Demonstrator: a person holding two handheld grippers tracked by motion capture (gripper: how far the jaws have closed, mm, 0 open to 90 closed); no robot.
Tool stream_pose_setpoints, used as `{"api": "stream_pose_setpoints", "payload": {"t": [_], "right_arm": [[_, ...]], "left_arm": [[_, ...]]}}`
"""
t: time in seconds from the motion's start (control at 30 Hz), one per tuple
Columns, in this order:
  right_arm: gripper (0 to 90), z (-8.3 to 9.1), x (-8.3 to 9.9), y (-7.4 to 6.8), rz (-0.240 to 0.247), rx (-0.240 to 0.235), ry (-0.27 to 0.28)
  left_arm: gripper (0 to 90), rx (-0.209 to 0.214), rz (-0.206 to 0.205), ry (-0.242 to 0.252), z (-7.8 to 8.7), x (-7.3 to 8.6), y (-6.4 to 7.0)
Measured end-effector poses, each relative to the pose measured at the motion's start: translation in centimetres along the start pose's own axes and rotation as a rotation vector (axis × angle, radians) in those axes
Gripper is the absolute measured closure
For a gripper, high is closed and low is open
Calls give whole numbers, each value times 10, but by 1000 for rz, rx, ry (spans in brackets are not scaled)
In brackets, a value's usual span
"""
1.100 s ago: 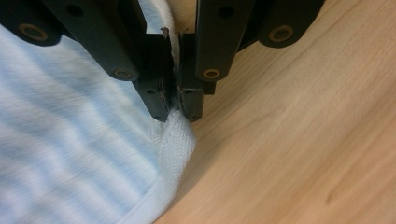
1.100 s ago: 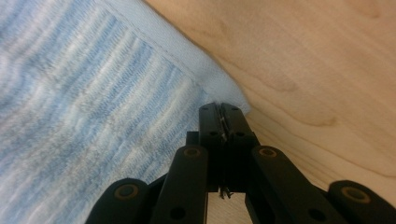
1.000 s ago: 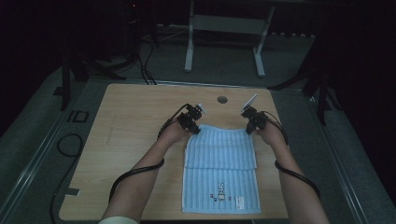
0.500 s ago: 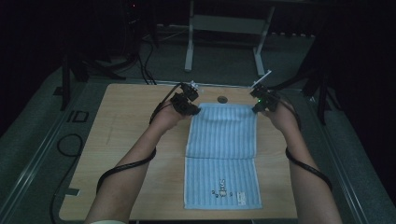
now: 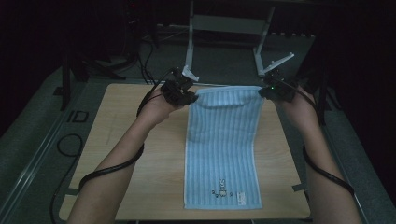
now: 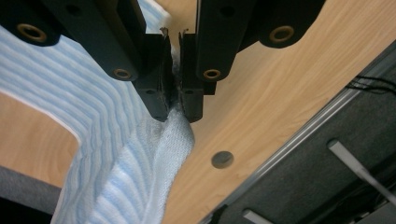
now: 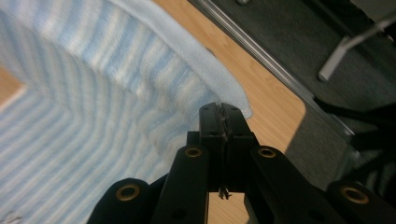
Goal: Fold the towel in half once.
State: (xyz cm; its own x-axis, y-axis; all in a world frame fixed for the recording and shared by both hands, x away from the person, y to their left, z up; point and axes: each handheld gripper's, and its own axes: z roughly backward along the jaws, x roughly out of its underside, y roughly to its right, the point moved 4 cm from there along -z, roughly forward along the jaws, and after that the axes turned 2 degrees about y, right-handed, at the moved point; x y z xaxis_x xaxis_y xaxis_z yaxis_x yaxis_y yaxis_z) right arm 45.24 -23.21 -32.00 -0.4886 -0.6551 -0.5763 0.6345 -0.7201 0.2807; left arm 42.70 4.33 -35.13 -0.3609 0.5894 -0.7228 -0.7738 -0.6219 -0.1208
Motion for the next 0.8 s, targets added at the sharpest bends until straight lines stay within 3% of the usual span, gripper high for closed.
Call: {"api": "stream_pose_setpoints", "payload": {"t": [0.23,0.37,0.5,0.67,0.7,0.73,0.8], "right_arm": [[890,8,40,-33,60,-43,32],[889,8,70,-48,58,-63,46],[889,5,99,-65,59,-93,49],[889,-6,136,-92,56,-141,33],[889,-9,143,-97,53,-154,29],[888,-11,150,-102,53,-162,22],[889,-14,162,-110,47,-189,7]], "left_arm": [[837,54,-22,-1,3,32,21],[837,97,-29,10,4,56,39],[836,113,-53,17,3,82,60],[834,159,-74,-31,-7,118,87],[832,159,-74,-31,-7,118,87],[832,182,-72,-41,-12,130,97],[831,194,-57,-41,-16,141,106]]}}
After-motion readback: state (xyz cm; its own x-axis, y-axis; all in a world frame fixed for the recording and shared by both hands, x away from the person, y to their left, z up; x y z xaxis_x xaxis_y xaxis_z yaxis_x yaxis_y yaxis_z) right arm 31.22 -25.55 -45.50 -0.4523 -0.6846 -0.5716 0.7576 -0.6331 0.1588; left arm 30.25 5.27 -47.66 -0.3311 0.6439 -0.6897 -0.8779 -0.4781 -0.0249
